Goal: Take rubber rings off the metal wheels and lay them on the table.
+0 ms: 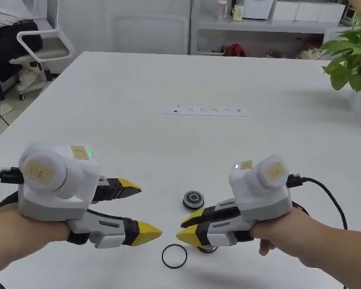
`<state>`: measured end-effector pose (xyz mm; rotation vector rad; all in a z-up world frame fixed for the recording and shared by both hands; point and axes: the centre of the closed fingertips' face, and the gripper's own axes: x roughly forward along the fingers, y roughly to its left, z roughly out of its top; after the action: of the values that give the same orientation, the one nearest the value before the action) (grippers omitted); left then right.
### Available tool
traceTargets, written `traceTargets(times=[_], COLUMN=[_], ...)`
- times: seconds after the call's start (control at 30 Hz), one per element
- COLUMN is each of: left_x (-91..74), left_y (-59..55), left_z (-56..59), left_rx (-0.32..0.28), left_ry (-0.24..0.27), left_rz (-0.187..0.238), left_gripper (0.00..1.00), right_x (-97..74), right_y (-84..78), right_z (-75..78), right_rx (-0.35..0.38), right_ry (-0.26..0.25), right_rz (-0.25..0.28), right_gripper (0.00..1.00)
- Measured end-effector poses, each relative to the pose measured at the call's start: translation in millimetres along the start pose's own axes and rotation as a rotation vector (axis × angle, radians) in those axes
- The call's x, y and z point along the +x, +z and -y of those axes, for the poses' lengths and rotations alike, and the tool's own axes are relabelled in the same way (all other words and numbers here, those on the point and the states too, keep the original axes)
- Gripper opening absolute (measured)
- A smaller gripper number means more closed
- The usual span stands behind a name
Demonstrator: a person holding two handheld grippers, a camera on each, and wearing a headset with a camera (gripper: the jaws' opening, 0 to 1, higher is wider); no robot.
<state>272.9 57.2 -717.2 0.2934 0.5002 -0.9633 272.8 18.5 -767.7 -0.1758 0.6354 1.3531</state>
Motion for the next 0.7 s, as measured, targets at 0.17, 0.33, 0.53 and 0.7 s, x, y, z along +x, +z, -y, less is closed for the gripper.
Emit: traceTargets(times=[0.17, 0.33, 0.53, 0.7], left_x=[2.6, 5.5, 9.0, 13.3], left_y=[0.5, 0.6, 3.6, 5.2], left_z=[1.3, 2.1, 2.3, 4.2], left_rx=[0.0, 0.002, -0.003, -0.009], left_ry=[-0.007, -0.014, -0.023, -0.035], left_rz=[-0.005, -0.01, -0.009, -0.011], left_gripper=[0.55, 0.54, 0.54, 0.53], right_x=[-6.3, -12.8, -20.6, -25.4], right_y=[0.0, -1.5, -4.8, -8.0], right_z=[3.9, 9.8, 15.2, 18.9], right_rx=[0.004, 0.015, 0.027, 0.036], right_ry=[-0.013, -0.031, -0.049, -0.061], right_rz=[0.008, 0.015, 0.021, 0.023], right_gripper=[0.12, 0.12, 0.12, 0.13])
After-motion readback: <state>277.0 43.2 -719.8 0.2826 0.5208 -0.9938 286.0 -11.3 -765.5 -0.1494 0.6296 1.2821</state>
